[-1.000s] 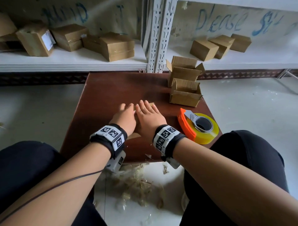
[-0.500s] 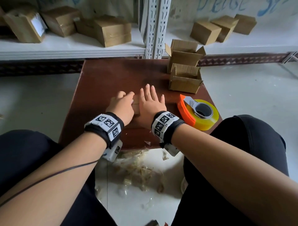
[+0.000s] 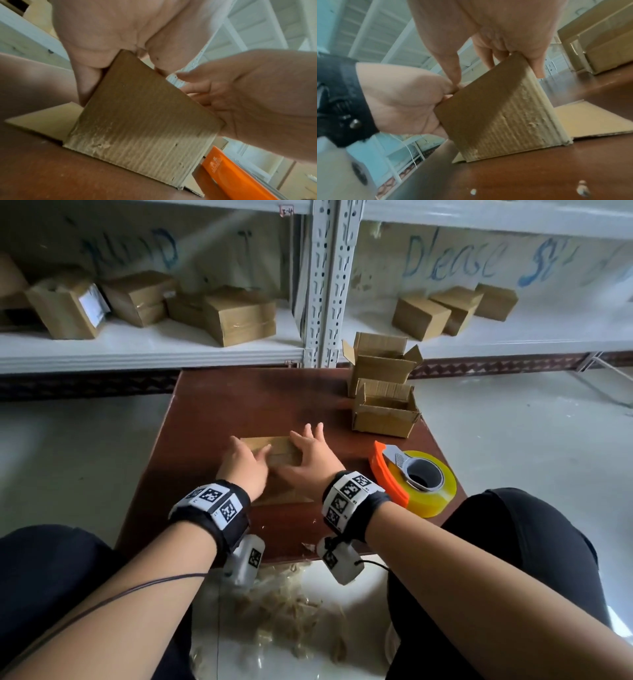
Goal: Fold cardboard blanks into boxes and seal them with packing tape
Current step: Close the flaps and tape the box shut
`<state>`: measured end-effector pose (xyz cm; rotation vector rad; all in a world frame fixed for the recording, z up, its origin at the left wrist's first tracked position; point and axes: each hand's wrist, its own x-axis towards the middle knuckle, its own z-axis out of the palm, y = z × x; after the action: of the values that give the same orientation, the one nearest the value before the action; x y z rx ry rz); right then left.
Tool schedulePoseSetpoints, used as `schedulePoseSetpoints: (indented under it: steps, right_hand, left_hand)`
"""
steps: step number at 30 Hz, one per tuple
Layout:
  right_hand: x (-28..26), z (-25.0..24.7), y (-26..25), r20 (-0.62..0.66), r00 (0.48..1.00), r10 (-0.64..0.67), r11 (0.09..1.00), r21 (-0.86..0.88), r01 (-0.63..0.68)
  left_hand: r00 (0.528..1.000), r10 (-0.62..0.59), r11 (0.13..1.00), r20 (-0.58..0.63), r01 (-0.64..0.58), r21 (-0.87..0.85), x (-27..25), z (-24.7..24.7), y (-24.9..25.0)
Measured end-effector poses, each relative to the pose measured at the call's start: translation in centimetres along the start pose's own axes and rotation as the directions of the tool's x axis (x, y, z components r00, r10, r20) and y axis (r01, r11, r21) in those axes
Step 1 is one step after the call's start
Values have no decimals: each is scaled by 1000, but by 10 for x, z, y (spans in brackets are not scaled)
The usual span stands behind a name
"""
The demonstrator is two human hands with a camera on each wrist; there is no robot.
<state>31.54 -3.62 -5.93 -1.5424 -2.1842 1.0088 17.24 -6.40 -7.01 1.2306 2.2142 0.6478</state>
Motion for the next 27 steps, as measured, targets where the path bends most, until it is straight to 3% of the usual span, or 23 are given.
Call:
schedulePoseSetpoints:
  steps: [2, 4, 6, 10, 14, 20, 27]
  right_hand:
    - [5, 1, 2, -44, 983, 176, 973, 161, -167]
    - [11, 4, 5, -42, 935, 352, 897, 301, -324]
    - [13, 9, 8, -14, 909, 418, 845, 375, -382]
    - [13, 7, 15, -67, 913, 403, 822, 465, -329]
    - [6, 0, 8, -188, 938, 291, 874, 450, -181]
    - [5, -13, -7, -324, 929, 179, 905, 425, -26]
    - [16, -16, -18, -431, 889, 156, 877, 474, 76]
  left_hand:
    - [998, -59, 997, 39, 61, -51, 3, -3, -4]
    - [988, -112, 984, 104, 125, -130, 3, -4, -11]
    - [984, -128, 974, 121, 147, -170, 3, -6, -15]
    - [993, -87, 993, 76, 93, -79, 3, -9, -13]
    - [999, 28, 998, -39, -25, 62, 0, -21, -1]
    - [977, 146, 989, -157, -146, 8, -7, -44, 13]
    - [920, 226, 962, -319, -263, -77, -12, -64, 18]
